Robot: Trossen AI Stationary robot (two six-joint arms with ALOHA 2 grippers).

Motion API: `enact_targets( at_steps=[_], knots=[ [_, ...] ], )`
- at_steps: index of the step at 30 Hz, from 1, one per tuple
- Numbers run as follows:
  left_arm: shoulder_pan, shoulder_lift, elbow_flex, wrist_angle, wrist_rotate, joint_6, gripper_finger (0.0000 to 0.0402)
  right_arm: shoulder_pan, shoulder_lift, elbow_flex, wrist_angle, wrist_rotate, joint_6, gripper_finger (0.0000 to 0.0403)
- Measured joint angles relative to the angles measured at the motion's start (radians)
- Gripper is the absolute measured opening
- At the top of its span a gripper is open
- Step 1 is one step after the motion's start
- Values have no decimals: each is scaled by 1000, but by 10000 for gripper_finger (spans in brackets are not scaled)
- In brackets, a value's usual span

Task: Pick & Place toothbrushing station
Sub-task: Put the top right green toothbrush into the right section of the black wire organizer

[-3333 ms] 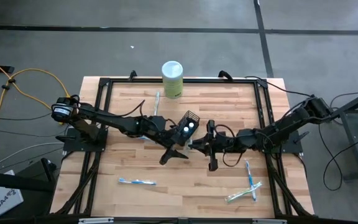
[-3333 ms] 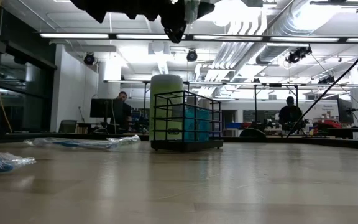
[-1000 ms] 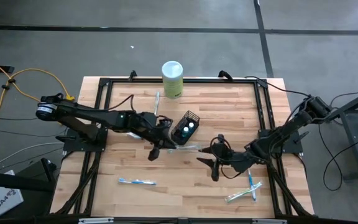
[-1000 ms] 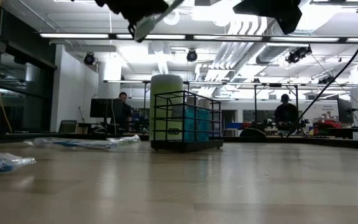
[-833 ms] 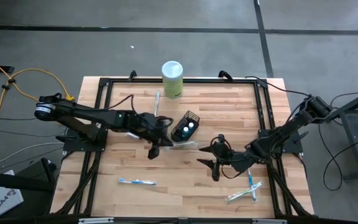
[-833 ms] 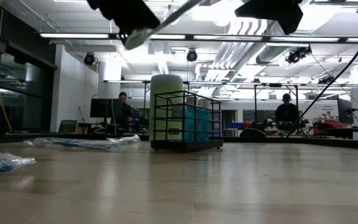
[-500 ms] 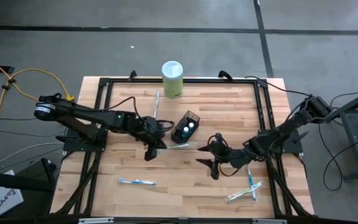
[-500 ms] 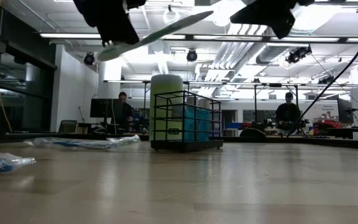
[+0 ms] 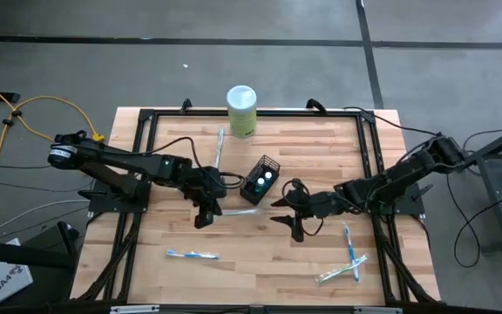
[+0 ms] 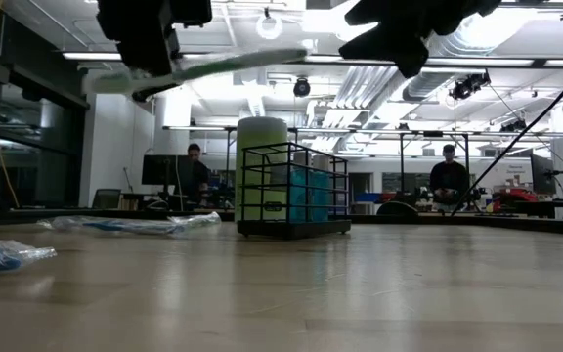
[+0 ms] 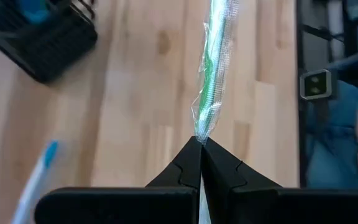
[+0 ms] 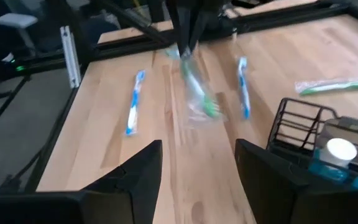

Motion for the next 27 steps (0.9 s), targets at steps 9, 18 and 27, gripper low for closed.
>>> enact_targets(
  at_steps=[9,18,27],
  knots=[
    [1,16,1,-6,64,-9,1,-69,9,1,-10,-135,-64,192],
    [30,53,19,-4,129,-1,1,-120,20,2,25,-235,-76,192],
    [94,126,50,-24,266,49,1,-128,96,2,82,-315,-71,193]
  ],
)
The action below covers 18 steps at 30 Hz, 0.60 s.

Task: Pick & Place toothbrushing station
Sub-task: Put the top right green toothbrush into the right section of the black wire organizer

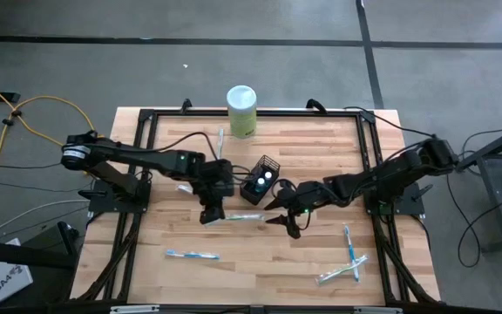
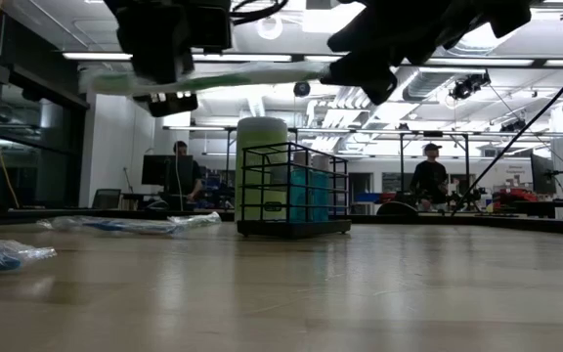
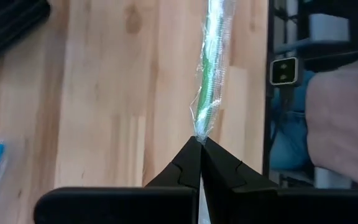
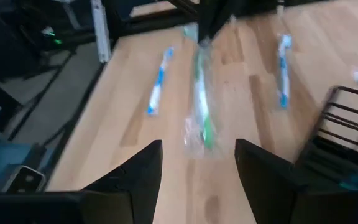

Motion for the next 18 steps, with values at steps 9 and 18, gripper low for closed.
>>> enact_targets(
  at_steps=[9,18],
  knots=[
    [13,51,46,-15,51,41,1,-10,73,0,108,-53,-6,193],
    [13,50,46,45,18,44,1,-15,77,-2,152,-72,-7,193]
  ],
)
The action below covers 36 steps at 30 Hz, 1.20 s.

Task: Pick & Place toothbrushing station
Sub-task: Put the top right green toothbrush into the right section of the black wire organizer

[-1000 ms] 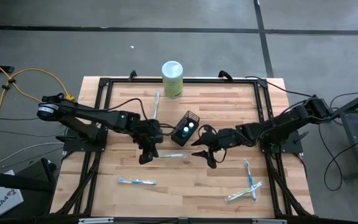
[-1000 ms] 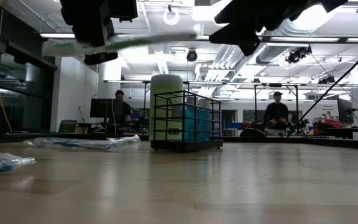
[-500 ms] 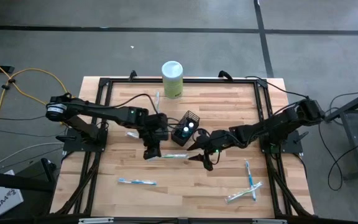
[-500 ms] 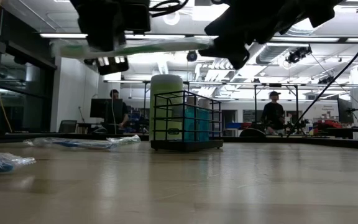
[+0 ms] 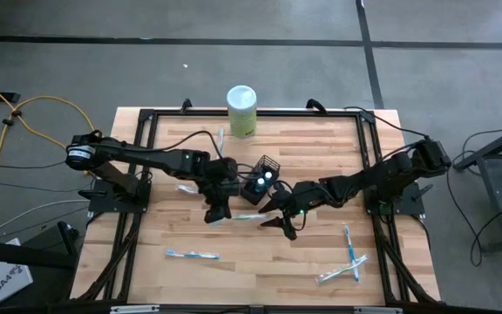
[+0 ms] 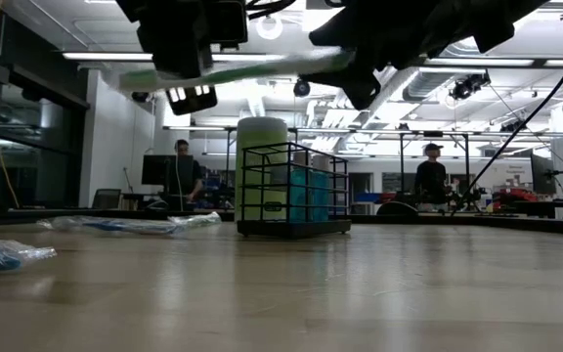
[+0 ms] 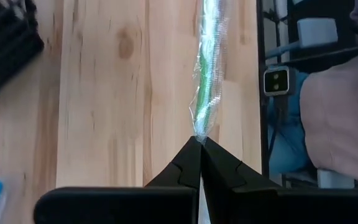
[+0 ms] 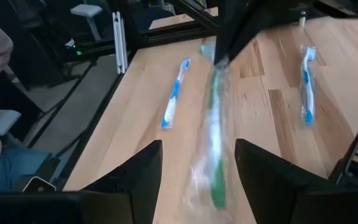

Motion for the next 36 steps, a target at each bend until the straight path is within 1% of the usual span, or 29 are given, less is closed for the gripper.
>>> enact_targets(
  at_steps=[6,12,16,31,36],
  knots=[
    [0,0,0,56,-19,15,1,0,0,0,1,0,0,193],
    [0,0,0,59,-36,17,1,0,0,0,14,-3,5,188],
    [0,0,0,58,-43,17,1,0,0,0,15,-3,6,160],
    [-2,0,-1,57,-36,17,1,-2,-1,1,14,6,1,19],
    [-17,0,-1,59,-42,18,1,-1,-1,1,13,-1,8,22]
  ],
)
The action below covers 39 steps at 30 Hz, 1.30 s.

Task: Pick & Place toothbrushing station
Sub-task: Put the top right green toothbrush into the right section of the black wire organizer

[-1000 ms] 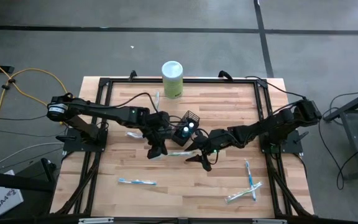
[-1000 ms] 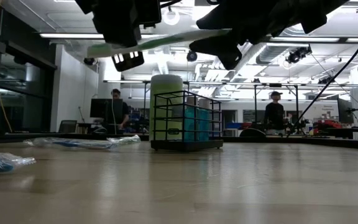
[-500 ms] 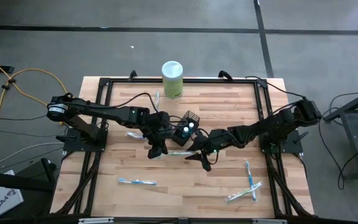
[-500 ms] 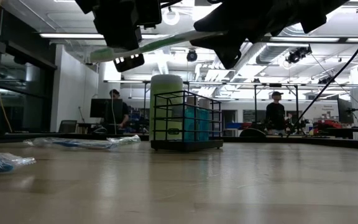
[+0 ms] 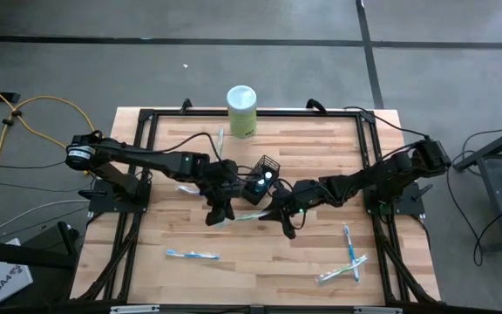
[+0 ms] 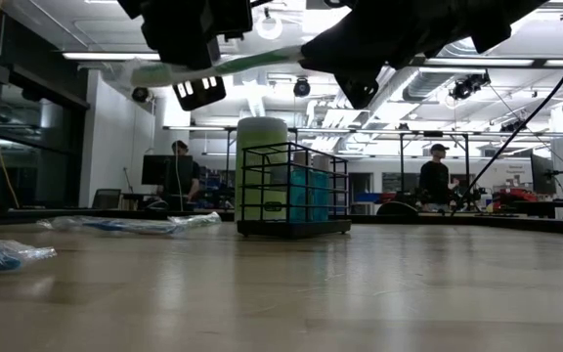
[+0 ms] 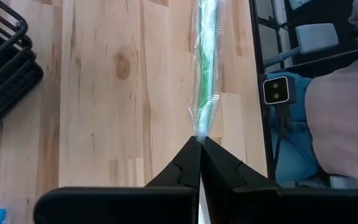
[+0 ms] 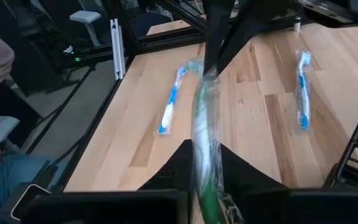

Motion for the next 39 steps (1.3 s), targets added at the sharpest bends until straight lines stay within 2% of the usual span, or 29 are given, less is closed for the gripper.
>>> enact_targets(
  at_steps=[12,24,30,34,39],
  knots=[
    [-19,0,-1,19,-8,99,10,3,-1,0,-2,-23,24,17],
    [-18,-1,-1,52,-11,155,60,32,-1,0,-28,-28,47,17],
    [-18,-1,-1,55,-11,157,80,43,-1,1,-62,32,56,17],
    [-18,-7,-1,55,19,181,81,77,-1,1,-61,126,47,17],
    [-18,-61,-1,56,24,249,81,129,-1,1,-59,164,75,17]
  ],
)
